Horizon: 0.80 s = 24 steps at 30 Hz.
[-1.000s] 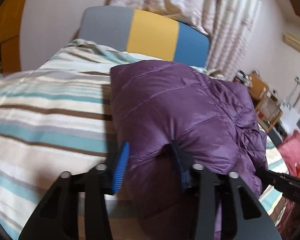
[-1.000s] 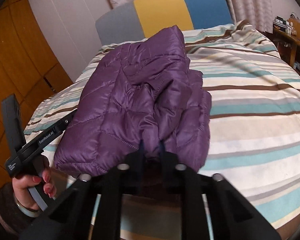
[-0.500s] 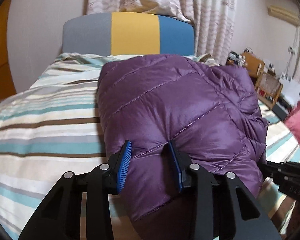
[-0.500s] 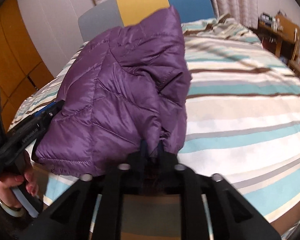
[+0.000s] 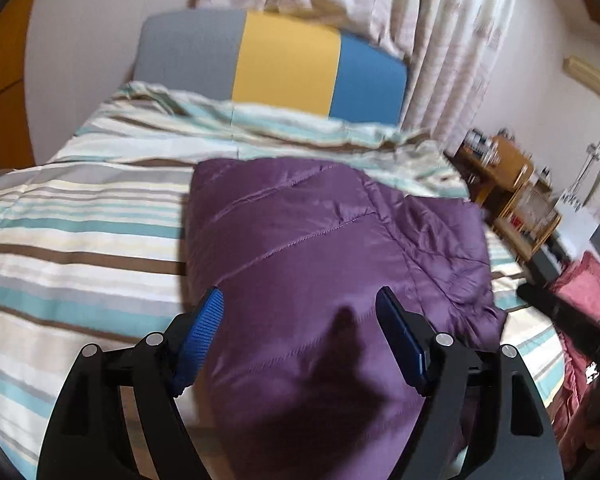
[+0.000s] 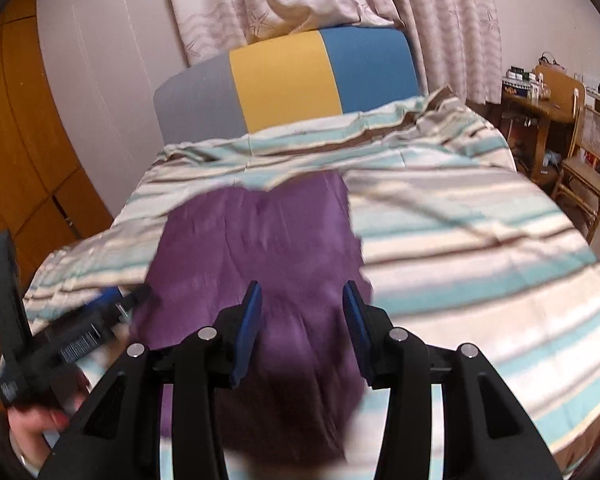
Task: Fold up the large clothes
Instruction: 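Grasp the folded jacket with the right tool and lower it onto the bed while the left tool presses it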
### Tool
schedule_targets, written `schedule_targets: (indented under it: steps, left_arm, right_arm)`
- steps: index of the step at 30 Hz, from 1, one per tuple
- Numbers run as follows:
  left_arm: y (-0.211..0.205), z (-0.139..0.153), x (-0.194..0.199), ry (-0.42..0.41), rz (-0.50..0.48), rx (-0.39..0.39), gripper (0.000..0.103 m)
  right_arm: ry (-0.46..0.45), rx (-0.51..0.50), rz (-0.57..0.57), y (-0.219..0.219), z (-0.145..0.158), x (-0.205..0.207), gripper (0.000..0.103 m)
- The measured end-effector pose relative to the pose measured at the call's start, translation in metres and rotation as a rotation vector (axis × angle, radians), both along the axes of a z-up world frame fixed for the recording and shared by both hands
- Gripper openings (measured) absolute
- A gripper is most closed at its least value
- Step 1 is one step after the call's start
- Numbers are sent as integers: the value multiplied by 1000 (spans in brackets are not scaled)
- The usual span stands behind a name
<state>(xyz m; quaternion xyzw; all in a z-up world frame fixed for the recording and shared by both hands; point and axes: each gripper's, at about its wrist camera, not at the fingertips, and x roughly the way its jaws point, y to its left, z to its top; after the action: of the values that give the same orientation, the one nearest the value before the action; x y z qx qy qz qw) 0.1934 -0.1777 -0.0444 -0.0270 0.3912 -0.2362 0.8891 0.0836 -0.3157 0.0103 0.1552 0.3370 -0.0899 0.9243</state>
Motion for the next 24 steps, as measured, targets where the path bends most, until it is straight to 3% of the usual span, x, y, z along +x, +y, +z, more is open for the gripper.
schedule_targets:
  steps: [1, 5, 10, 14, 24]
  left_arm:
    - [-4, 0, 4, 11, 20, 14, 78]
    - [-10, -2, 30, 52, 100, 9, 78]
    - [-30, -12, 40, 8, 77, 102, 78]
    - [-35, -28, 41, 10, 91, 98, 90]
    - [-42, -50, 45, 0, 131, 97, 97]
  right_arm:
    - [-2, 5, -5, 2, 1, 12, 50]
    - [7, 36, -16, 0, -2, 67, 51]
    - [50, -33, 0, -3, -24, 123, 48]
    - [85, -131, 12, -6, -59, 136, 45]
    - [129, -67, -5, -29, -119, 149, 46]
